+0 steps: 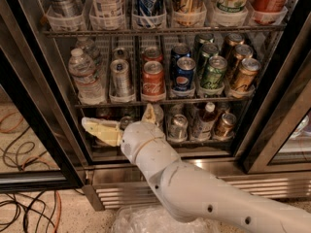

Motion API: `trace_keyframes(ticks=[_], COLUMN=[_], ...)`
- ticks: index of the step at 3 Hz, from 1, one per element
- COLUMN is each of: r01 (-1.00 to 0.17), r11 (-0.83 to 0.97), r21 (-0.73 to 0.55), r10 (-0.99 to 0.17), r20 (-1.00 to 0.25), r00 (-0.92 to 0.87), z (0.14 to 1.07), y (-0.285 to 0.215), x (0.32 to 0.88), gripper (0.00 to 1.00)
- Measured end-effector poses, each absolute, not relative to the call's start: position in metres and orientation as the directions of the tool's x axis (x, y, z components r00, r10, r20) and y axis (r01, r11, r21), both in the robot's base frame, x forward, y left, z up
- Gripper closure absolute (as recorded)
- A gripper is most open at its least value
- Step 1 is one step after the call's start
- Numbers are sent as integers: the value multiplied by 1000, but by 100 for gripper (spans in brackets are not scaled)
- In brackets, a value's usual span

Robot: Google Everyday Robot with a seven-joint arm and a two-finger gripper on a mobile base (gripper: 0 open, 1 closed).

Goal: Pick redbull can from middle shelf of fridge

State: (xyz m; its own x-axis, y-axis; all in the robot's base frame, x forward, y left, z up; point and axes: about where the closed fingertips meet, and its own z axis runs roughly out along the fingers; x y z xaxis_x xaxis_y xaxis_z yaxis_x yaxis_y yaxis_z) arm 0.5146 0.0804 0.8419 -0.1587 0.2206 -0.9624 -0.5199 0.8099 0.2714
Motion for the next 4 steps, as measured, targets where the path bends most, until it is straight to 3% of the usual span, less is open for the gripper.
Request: trace_keyframes(ticks=[3, 4], r01=[-296, -248], r11=[942, 959], r21=[-156, -139], r10=[-189, -179], r20=[-978, -973], r00=[-85, -147], z=[866, 864], y=[89, 100], x=[544, 539], gripper=[0, 0])
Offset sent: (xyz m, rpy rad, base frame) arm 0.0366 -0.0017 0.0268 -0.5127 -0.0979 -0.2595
